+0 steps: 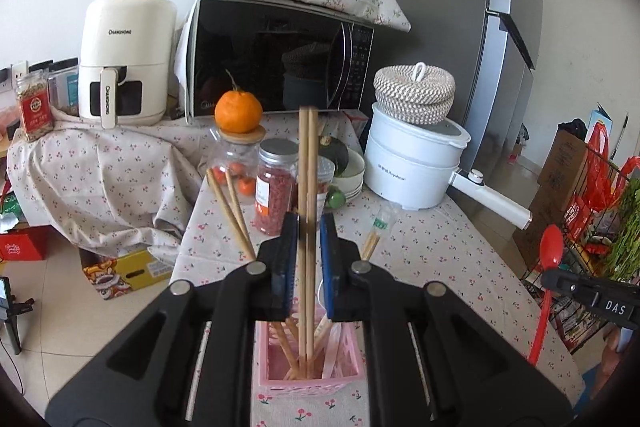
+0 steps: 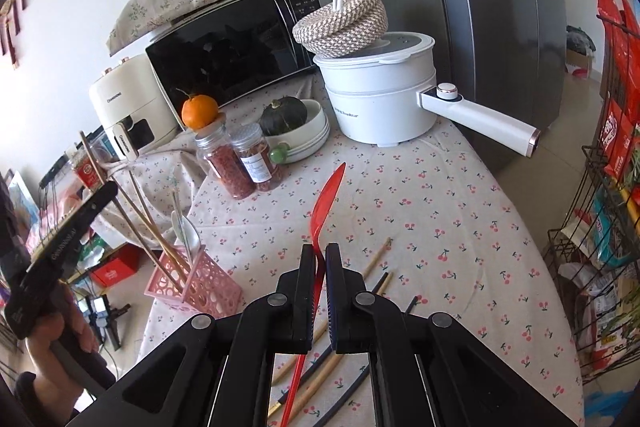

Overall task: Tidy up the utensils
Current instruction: 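Lower the chopsticks into the pink basket while the right gripper carries the red spoon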

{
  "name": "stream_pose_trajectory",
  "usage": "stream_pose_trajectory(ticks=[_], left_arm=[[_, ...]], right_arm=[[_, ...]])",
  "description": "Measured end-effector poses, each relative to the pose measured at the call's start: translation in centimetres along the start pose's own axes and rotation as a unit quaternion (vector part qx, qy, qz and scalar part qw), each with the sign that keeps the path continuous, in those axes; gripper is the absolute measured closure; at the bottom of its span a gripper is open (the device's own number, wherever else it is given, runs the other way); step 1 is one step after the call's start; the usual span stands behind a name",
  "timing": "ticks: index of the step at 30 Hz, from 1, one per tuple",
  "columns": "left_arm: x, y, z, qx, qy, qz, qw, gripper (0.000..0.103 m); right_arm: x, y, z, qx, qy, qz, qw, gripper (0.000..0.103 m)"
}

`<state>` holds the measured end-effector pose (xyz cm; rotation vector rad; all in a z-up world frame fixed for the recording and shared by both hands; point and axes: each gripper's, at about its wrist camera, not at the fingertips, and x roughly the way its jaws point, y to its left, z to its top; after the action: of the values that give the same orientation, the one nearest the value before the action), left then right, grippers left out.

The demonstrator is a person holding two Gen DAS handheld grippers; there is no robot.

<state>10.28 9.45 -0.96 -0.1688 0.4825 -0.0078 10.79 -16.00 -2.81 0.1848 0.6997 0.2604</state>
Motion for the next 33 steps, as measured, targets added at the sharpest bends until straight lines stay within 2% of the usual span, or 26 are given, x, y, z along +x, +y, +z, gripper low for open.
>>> stream_pose_trajectory(ticks=[1, 3, 5, 8, 12, 16, 19, 25, 33], left_arm=[[0.0, -0.2, -0.2, 0.004, 0.008, 0.002, 1.0000, 0.081], [-0.4, -0.4, -0.5, 0.012, 0.011, 0.005, 0.9999, 0.052], [-1.0, -0.4, -0.6, 0.019, 0.014, 0.001, 0.9997, 0.046], [-1.5, -0.3, -0.9, 0.028, 0.037, 0.005, 0.9989, 0.046], [-1.8, 1.3, -1.6, 0.010, 0.080, 0.018, 0.9966, 0.033], [-2.1, 3.6, -2.4, -0.023, 0.124, 0.025, 0.9917, 0.029], [-2.3, 4.9, -3.1, -0.029, 0.149, 0.034, 0.9878, 0.028], [-2.6, 6.9, -4.5, -0.022, 0.180, 0.056, 0.9819, 0.027], [-2.5, 8.7, -5.5, -0.027, 0.205, 0.061, 0.9764, 0.027]], right_arm=[[-0.1, 0.2, 0.1, 0.002, -0.006, 0.002, 1.000, 0.098], [-0.2, 0.6, 0.4, 0.007, -0.018, 0.008, 1.000, 0.098], [-0.3, 1.2, 0.7, 0.014, -0.032, 0.014, 0.999, 0.098], [-0.4, 2.5, 1.2, 0.027, -0.055, 0.027, 0.998, 0.098], [-0.3, 4.9, 1.7, 0.037, -0.088, 0.042, 0.995, 0.098], [0.3, 7.6, 2.0, 0.041, -0.117, 0.052, 0.991, 0.098], [1.0, 9.5, 1.9, 0.041, -0.136, 0.049, 0.989, 0.098], [3.1, 13.1, 0.9, 0.033, -0.169, 0.013, 0.985, 0.098], [5.5, 16.6, -0.6, -0.007, -0.197, -0.037, 0.980, 0.098]])
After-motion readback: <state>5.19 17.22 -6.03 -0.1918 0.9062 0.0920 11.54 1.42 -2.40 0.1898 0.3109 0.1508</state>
